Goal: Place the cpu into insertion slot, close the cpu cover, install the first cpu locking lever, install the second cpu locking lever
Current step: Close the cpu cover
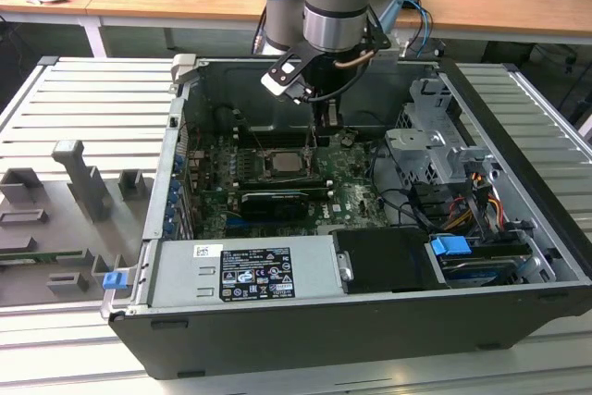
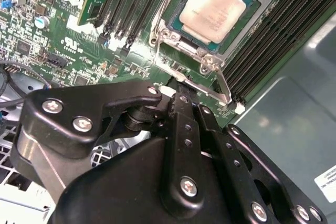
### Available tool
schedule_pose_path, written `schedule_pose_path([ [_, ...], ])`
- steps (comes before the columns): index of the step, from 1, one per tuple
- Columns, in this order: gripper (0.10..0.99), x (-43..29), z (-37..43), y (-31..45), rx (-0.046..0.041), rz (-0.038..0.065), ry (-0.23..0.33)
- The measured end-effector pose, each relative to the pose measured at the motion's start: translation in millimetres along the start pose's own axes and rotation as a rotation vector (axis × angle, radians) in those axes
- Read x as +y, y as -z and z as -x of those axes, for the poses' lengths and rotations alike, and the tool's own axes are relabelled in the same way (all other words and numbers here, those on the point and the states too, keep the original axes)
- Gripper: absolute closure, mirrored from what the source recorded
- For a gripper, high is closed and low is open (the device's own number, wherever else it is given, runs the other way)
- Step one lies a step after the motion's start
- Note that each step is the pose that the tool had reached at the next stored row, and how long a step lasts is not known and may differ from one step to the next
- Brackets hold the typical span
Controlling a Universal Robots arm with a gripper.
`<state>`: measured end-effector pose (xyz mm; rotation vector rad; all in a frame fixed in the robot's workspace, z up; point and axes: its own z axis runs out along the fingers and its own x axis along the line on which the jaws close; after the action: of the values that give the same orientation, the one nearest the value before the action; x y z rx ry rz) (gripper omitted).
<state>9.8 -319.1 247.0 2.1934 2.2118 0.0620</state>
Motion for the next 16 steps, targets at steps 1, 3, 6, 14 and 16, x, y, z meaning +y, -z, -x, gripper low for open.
schedule_pose_path([
  [1, 0.98, -0.9, 0.0, 0.1, -0.0001, 0.0, 0.0],
  [3, 0.98, -2.7, 0.0, 0.1, 0.0, 0.0, 0.0],
  [6, 0.98, -5.2, -0.1, 0.2, 0.0, 0.0, 0.0],
  [14, 0.98, -14.4, -0.1, -1.2, 0.0, 0.0, 0.0],
  [16, 0.98, -16.6, -0.1, -5.5, -0.0001, 0.0, 0.0],
])
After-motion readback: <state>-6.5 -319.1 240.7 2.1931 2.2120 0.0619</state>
